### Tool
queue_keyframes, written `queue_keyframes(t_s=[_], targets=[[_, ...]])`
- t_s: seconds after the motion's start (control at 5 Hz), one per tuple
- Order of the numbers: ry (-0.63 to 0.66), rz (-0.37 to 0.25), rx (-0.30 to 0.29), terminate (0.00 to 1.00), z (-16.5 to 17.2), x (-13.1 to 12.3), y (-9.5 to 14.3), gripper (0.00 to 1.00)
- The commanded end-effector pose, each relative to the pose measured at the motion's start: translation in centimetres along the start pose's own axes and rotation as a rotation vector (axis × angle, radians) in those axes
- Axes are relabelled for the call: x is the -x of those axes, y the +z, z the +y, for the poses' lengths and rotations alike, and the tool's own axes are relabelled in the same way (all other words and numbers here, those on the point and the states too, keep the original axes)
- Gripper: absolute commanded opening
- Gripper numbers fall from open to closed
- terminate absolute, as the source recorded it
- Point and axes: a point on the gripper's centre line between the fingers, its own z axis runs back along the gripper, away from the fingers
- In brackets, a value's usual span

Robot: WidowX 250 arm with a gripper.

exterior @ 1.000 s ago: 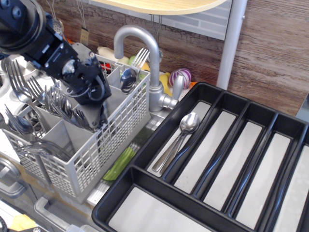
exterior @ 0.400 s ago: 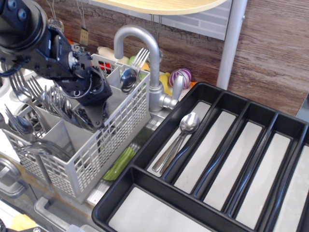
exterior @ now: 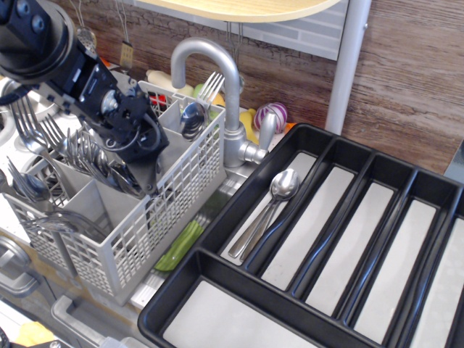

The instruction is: Put small spoon from basket to tray

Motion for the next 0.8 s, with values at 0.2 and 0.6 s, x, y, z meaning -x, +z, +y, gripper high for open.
queue_keyframes(t_s=[0.2, 0.6], targets=[[0.010, 0.139, 0.021, 0.00, 1.9, -3.7, 5.3, 0.00], [-0.021, 0.361, 0.113, 0.00, 3.2, -7.4, 11.4, 0.00]])
